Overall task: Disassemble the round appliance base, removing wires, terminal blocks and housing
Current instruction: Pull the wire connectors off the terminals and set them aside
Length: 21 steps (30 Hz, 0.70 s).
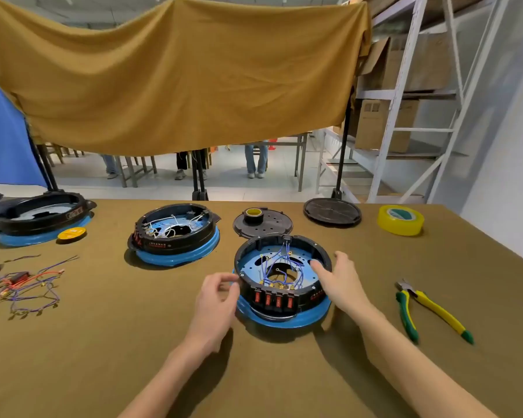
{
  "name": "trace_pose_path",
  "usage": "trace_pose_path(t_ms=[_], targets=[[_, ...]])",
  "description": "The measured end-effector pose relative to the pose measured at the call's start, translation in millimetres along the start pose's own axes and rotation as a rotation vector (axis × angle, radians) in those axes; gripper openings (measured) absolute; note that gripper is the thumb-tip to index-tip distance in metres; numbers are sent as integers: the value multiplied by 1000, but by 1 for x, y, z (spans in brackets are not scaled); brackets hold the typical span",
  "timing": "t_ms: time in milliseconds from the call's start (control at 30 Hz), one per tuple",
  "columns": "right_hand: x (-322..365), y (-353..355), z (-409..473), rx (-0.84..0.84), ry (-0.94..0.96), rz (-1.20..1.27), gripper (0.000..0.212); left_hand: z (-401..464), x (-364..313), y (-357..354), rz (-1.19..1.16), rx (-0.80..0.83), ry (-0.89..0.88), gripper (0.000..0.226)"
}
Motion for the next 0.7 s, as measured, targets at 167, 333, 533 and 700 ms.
trace_pose_path(t_ms=[167,333,533,700], targets=[[-9,-14,42,40,30,-10,33,55,9,-14,-74,6,62,49],[-17,-7,62,107,84,49,34,60,26,-25,-125,60,24,57],[-12,-7,68,13,126,69,28,50,25,-19,68,-30,-62,58],[-19,-9,56,-24,184,-8,36,41,17,-17,168,7,-114,73]])
Point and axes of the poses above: each hand's wrist, its own z-axis towards the middle knuckle, its own y-axis out of the back of the hand, x = y × z, the point moved 3 cm from there along z, towards the middle knuckle, and after that the axes turned 3 degrees about x, right-handed, at the moved point
